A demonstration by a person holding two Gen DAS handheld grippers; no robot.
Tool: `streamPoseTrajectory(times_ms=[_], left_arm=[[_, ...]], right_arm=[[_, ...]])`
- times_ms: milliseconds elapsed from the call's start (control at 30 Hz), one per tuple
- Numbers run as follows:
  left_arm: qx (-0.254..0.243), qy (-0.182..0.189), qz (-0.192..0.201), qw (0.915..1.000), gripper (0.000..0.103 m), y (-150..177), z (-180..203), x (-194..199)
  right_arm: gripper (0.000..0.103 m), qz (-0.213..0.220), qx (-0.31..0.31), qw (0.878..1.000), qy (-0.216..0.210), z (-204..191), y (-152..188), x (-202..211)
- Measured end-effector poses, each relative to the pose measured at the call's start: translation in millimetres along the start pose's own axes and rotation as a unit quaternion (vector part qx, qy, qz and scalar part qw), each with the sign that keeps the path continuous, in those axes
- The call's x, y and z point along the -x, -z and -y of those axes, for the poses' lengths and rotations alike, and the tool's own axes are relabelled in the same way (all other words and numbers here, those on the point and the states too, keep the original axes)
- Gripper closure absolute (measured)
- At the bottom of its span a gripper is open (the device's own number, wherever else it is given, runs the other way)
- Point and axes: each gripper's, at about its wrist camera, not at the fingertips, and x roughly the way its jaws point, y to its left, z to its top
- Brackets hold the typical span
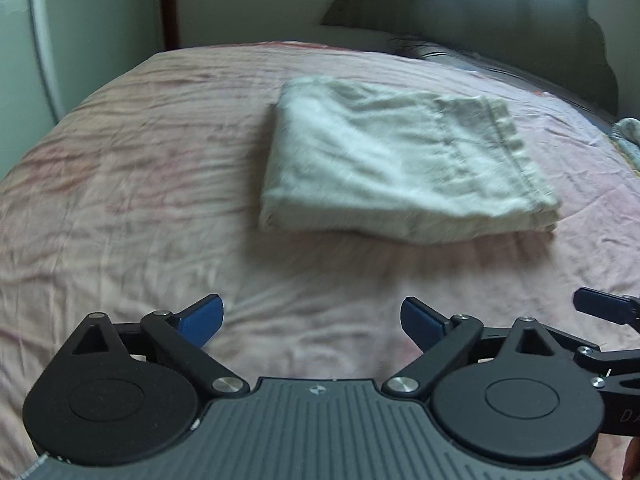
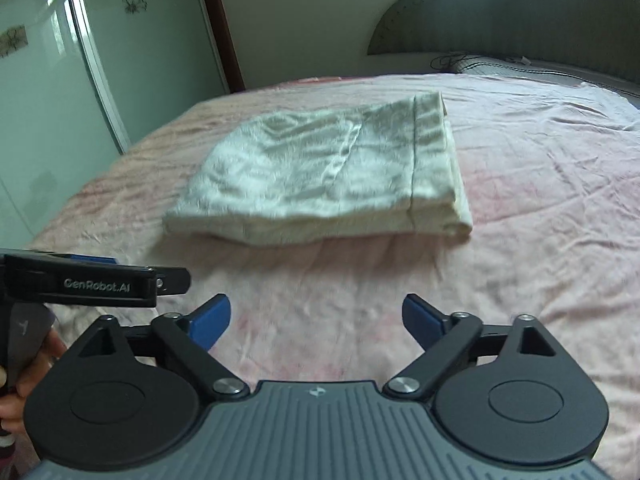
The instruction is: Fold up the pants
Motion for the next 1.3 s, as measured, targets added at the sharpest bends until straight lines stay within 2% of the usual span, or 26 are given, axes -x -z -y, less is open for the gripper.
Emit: streamPoseTrajectory(times_ms=[233, 467, 1300], left_arm=[[-0.018, -0.035, 0.031, 0.9987, 0.000, 15, -1, -9], [-0.024, -0.028, 0.066, 0.9971, 0.000, 26, -4, -11], [-0.020, -0.026, 0.069, 0.9971, 0.000, 26, -5, -12]], right_arm=[[0.004, -0.005, 0.038, 0.998, 0.046, -7, 10, -13], [0.000, -0.005, 0.038, 0.997, 0.064, -3, 20, -24], [0.000, 0.010, 0.042, 0.997, 0.066, 1, 20, -30]])
